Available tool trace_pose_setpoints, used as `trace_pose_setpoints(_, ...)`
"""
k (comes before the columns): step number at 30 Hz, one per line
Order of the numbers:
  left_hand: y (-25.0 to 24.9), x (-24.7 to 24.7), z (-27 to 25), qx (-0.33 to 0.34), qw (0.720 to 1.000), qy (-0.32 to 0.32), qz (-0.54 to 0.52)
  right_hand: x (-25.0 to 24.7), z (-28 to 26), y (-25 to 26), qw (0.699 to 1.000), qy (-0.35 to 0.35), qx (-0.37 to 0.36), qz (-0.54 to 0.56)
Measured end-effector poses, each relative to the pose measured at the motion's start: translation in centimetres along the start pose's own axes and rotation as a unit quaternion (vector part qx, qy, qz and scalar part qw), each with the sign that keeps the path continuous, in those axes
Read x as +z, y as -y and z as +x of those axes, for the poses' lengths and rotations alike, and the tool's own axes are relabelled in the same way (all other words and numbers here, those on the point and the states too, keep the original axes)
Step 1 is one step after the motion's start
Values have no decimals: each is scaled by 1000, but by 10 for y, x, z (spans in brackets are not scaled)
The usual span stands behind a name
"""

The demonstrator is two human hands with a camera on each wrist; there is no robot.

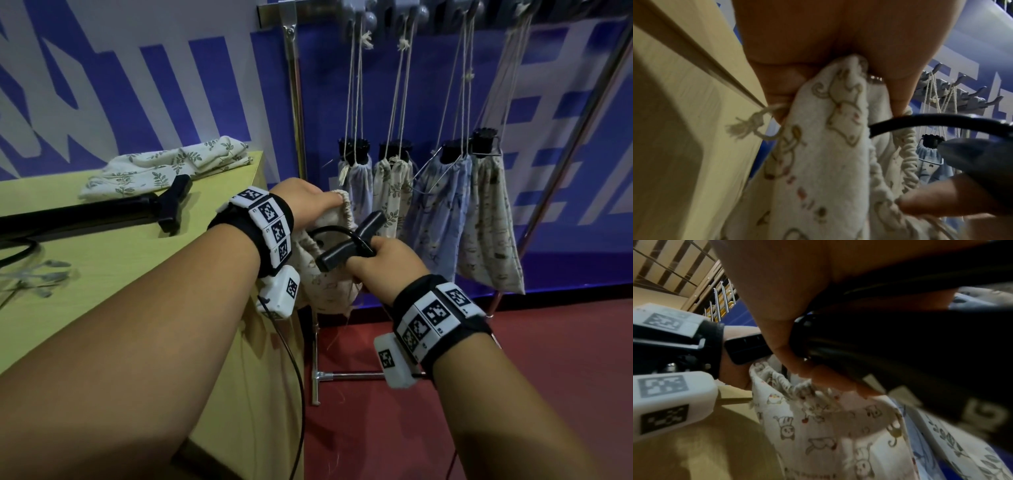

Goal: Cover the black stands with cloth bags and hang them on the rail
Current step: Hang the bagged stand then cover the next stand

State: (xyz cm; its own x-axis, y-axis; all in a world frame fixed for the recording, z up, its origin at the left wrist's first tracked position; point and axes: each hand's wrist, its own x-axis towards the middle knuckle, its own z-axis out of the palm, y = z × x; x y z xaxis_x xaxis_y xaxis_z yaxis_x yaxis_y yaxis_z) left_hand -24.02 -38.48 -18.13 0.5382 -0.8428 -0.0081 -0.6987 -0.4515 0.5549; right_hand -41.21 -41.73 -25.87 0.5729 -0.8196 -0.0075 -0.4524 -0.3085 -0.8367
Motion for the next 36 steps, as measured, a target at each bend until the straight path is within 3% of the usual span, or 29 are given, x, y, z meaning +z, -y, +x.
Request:
trace_pose_setpoints(8, -4, 6, -5, 41, 998, 44, -1, 12, -1, 1, 997, 31, -65, -14)
trace_pose_setpoints(15, -1, 10, -5, 66, 993, 82, -51, 17, 0, 1, 995, 59, -49, -61)
trace_pose_setpoints(19, -3, 9, -7, 92, 991, 74, -63, 17, -1, -3, 997, 72, 4, 29)
trace_pose_setpoints(24, -5, 9, -9, 106, 982, 148, -47, 25, 3, -10, 984, 105, 73, 124)
trace_pose_setpoints(30, 1, 3, -6, 113, 976, 189, -8, 30, 14, -18, 951, 54, 144, 267)
trace_pose_setpoints(33, 2, 3, -6, 112, 970, 214, -13, 33, 19, -21, 943, 41, 143, 296)
trace_pose_setpoints(36, 3, 3, -5, 126, 975, 180, -6, 33, 17, -19, 940, 47, 130, 312)
